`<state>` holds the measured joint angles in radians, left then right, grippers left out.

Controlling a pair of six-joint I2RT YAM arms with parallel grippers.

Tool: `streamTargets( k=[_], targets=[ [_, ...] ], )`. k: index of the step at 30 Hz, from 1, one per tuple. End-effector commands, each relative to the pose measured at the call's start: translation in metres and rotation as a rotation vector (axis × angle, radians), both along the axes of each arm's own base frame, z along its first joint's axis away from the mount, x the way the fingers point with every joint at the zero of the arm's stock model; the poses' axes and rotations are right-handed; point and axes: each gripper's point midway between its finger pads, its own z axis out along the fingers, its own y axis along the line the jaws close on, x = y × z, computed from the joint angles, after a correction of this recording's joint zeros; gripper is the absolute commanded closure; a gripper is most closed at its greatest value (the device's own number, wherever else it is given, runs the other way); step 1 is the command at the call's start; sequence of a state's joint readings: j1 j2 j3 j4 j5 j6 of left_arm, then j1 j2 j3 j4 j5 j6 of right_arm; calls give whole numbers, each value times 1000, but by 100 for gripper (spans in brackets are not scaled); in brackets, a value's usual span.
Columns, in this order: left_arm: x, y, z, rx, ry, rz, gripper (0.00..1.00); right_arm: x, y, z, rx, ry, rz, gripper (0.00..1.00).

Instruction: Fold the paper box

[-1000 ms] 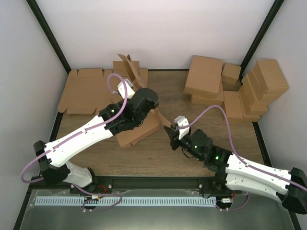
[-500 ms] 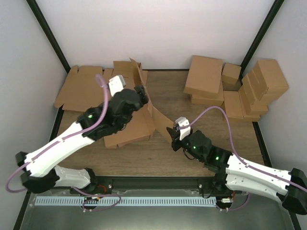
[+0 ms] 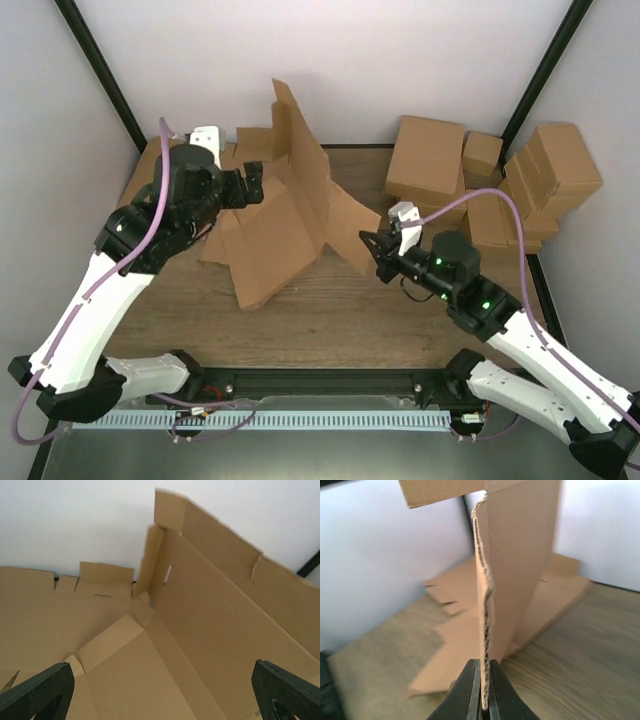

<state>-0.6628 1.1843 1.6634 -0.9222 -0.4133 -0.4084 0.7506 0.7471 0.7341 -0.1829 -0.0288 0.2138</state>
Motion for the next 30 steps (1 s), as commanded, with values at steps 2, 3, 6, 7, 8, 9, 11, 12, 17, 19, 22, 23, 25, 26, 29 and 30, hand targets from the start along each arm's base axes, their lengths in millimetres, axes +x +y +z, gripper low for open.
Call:
streamTargets(
  k=[2,3,6,7,8,9,11,12,17,19,22,23,25,26,29,30],
  targets=[
    [-19,-3,48,-27,-71,-112,0,-86,47,84,78,-105,589,99],
    [-25,-1,59,-53,-96,-125,0,-102,50,94,96,-111,688,99],
    [-48,2,94,-133,-194,-191,0,-124,45,121,140,-158,776,99],
    [-57,4,107,-160,-230,-216,0,-125,41,127,148,-183,757,99],
    [-67,6,120,-185,-264,-240,0,-124,37,132,153,-206,727,99],
    [-77,9,133,-211,-296,-266,0,-122,33,134,151,-226,694,99],
    [-99,13,160,-266,-360,-323,0,-115,32,131,118,-226,652,99],
    [-110,15,173,-297,-391,-348,0,-108,34,123,81,-197,633,99],
    [-121,6,179,-337,-387,-427,0,-56,42,55,-102,27,457,99],
    [-105,-1,157,-290,-310,-400,0,-27,34,26,-157,110,336,99],
    [-85,-11,120,-209,-211,-379,0,6,19,-7,-265,137,164,99],
    [-80,-15,110,-178,-192,-383,0,12,15,-15,-302,125,136,99],
    [-63,-23,79,-86,-147,-376,0,21,16,-26,-365,86,133,99],
    [-50,-24,59,-17,-120,-353,0,22,19,-31,-393,62,159,99],
    [-7,-21,3,184,-7,-260,0,44,15,-35,-438,14,72,99],
    [3,-22,-9,229,21,-253,0,52,11,-34,-444,-4,28,99]
  ],
)
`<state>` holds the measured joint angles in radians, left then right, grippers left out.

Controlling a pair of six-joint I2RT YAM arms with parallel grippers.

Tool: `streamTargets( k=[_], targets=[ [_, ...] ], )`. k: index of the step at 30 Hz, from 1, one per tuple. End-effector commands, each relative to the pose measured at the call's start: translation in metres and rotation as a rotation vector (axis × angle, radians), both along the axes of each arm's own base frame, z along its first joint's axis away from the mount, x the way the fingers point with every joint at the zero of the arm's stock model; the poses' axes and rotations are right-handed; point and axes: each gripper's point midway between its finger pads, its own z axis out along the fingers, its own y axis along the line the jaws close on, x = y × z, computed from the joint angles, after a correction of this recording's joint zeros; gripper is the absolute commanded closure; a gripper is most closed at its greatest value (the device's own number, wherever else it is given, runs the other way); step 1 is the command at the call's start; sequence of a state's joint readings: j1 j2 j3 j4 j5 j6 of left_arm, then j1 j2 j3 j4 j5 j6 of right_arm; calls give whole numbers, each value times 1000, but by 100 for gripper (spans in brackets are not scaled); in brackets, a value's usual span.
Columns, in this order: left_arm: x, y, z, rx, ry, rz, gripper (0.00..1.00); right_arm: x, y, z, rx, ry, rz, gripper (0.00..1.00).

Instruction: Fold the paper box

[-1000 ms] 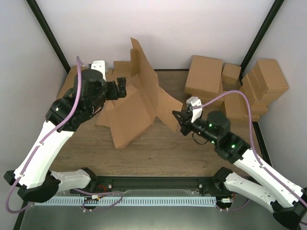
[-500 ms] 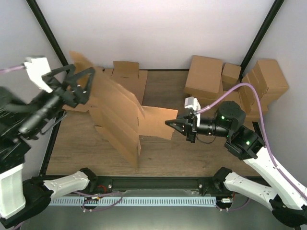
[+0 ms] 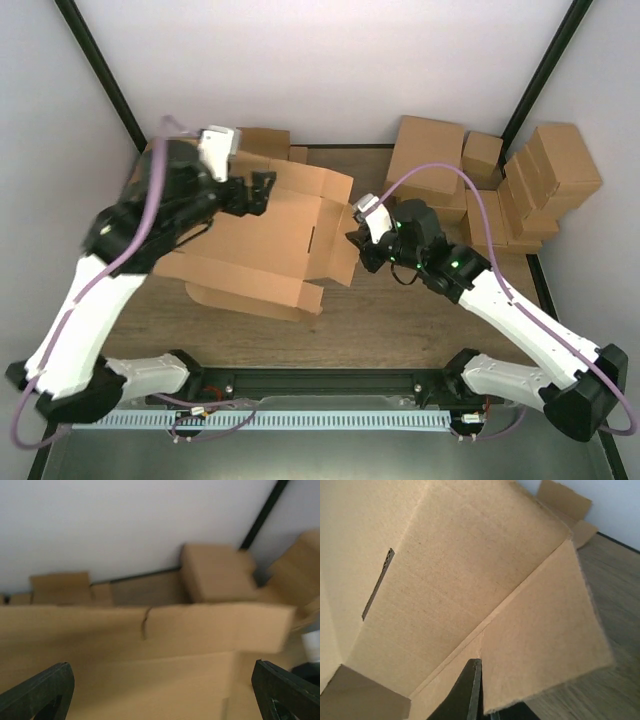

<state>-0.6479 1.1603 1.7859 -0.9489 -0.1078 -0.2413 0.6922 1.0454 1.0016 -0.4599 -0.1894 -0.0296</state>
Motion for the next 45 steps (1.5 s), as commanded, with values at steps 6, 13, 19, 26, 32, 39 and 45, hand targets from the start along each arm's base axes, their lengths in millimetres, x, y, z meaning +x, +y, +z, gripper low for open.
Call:
streamTargets(
  k=[6,13,19,26,32,39,45],
  targets=[
    [67,-1,-31,231,-23,57,0,50,-23,19,-98,-306,-193,99],
    [68,-10,17,188,-107,3,0,61,-21,83,-102,-508,-196,99],
    [50,1,23,166,-110,12,0,46,-4,102,-122,-563,-39,99],
    [20,14,18,188,-118,-23,0,-4,9,128,36,-522,166,99],
    [-32,38,79,28,-257,-28,0,-53,-8,201,228,-545,222,99],
    [-129,69,185,-280,-512,-137,0,-118,-25,246,319,-382,372,99],
    [-140,78,189,-316,-531,-124,0,-153,-62,287,361,-389,318,99]
  ],
)
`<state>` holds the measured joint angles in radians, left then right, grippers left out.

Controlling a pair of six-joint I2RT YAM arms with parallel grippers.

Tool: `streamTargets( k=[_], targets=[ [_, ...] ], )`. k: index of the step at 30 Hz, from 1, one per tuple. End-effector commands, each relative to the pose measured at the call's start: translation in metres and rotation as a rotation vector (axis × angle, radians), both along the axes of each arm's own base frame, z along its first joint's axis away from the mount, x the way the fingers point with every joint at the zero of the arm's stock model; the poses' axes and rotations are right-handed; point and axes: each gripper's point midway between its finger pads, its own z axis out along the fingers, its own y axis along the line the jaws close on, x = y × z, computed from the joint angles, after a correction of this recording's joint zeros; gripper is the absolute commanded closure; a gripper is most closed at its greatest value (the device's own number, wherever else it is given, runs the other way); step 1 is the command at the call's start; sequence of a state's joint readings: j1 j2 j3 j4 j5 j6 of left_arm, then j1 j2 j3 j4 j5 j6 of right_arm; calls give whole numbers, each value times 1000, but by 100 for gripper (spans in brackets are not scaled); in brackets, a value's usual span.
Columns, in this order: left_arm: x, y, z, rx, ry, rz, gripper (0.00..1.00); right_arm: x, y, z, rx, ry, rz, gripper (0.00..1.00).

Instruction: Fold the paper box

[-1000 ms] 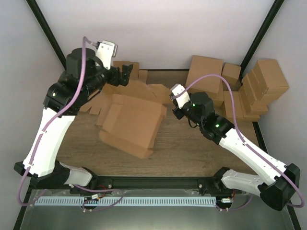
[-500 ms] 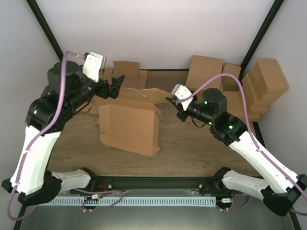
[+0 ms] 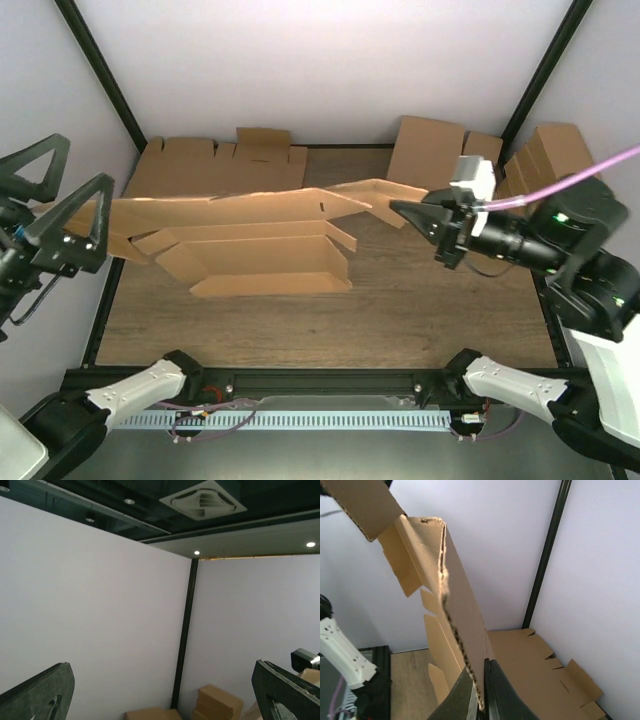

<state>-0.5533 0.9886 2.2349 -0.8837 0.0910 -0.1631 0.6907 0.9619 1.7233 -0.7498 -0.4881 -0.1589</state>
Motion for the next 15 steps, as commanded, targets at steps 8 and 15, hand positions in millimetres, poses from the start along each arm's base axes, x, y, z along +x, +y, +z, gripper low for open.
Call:
streamTargets(
  k=[8,15],
  targets=[
    [28,-29,-18,17,101,-76,0,29,-21,-38,-106,261,-229,99],
    [92,-36,-82,113,301,90,0,120,14,-153,-286,284,-405,99]
  ],
)
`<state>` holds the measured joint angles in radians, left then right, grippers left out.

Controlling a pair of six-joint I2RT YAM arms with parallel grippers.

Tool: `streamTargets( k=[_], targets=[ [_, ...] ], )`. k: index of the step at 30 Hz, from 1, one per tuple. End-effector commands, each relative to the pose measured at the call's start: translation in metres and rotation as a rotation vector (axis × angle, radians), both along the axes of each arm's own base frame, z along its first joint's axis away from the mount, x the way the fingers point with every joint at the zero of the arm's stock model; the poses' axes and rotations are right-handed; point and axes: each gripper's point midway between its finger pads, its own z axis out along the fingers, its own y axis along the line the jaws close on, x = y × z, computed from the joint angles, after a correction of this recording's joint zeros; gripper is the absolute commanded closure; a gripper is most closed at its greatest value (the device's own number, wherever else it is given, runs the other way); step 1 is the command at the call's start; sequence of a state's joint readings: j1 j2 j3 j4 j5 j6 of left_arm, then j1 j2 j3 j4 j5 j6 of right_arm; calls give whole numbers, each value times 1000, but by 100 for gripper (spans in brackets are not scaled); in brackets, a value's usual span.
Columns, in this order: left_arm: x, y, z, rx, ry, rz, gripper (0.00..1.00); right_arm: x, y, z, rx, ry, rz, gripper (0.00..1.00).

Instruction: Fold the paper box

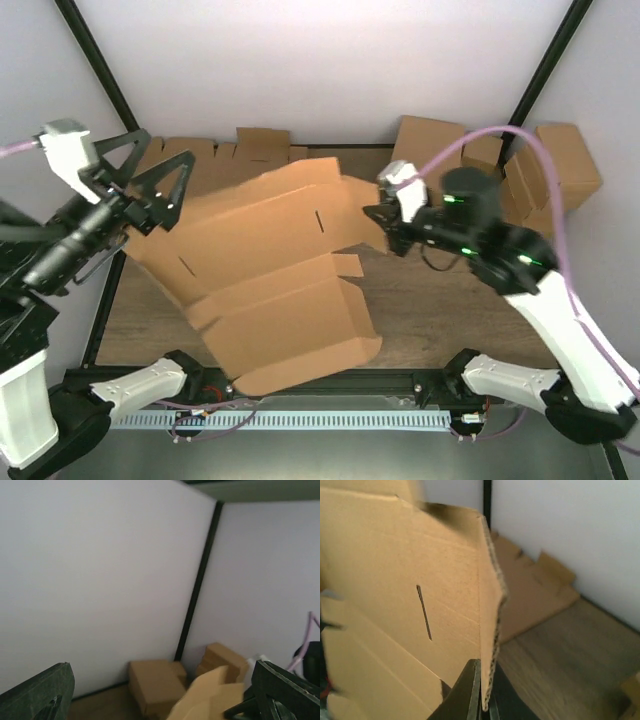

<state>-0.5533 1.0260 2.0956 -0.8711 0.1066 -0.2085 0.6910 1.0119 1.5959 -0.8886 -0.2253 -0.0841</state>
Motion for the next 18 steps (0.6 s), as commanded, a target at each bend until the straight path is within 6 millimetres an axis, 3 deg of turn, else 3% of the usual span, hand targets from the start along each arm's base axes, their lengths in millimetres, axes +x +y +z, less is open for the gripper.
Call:
streamTargets(
  k=[1,4,6,9,15,18],
  targets=[
    [55,2,-58,102,188,178,0,65,19,-73,-135,-8,-127,99],
    [91,-1,-111,235,321,275,0,88,29,-107,-161,-68,-144,99],
    [107,-6,-136,308,366,296,0,96,36,-117,-155,-131,-125,99],
    [122,-16,-158,386,377,286,0,93,45,-142,-186,-198,-41,99],
    [138,-44,-195,528,365,159,0,81,51,-171,-236,-259,58,99],
    [146,-44,-218,611,359,148,0,72,51,-181,-249,-273,98,99]
  ],
)
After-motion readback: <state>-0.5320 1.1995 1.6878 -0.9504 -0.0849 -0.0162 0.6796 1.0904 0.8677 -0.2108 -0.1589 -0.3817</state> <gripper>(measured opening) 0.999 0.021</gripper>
